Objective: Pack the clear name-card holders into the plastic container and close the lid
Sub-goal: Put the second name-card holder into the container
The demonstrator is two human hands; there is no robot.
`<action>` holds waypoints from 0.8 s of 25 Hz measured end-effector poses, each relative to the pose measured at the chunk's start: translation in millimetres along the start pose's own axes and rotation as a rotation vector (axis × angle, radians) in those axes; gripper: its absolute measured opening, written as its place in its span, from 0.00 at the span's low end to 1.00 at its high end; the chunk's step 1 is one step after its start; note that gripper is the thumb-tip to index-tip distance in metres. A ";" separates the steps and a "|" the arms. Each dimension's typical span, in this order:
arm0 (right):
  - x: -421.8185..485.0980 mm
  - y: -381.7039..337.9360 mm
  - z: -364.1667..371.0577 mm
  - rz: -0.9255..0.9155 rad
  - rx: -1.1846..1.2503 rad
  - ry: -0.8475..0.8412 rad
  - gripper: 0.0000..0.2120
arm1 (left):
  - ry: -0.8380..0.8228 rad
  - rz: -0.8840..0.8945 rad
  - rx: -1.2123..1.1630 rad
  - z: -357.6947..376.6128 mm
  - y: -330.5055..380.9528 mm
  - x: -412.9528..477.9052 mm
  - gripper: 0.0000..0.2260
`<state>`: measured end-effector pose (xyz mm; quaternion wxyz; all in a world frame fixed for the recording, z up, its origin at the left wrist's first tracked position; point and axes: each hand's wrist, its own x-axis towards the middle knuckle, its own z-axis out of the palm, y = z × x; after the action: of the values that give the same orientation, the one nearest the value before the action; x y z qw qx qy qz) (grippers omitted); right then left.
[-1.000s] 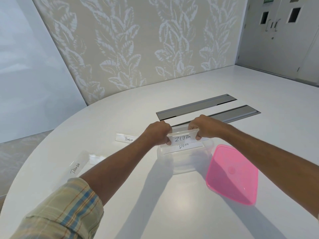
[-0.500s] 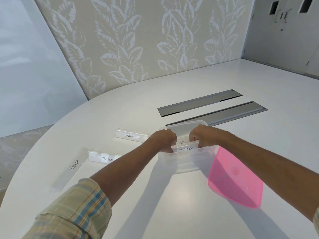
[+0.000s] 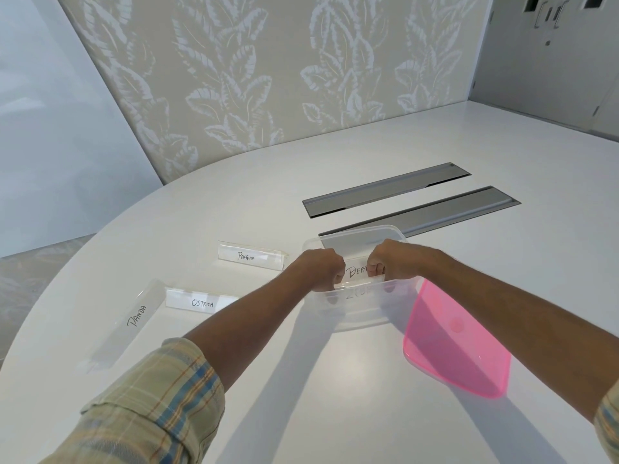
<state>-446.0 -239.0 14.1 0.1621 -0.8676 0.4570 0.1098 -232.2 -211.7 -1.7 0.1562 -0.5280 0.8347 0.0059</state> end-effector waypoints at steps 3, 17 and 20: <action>1.2 1.6 1.3 -0.001 -0.009 -0.006 0.20 | 0.016 0.004 0.000 3.4 -0.7 1.5 0.09; -16.6 -33.3 -34.0 0.077 0.192 0.421 0.08 | 0.469 -0.064 -0.119 -39.1 -45.2 -55.4 0.12; -17.0 -62.8 -46.4 0.054 0.202 0.540 0.03 | 0.475 -0.139 -0.132 -39.8 -72.8 -80.0 0.12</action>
<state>-401.5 -210.6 74.1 0.1174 -0.8325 0.5151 -0.1670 -146.5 -180.4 68.7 -0.0792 -0.5799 0.8074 -0.0747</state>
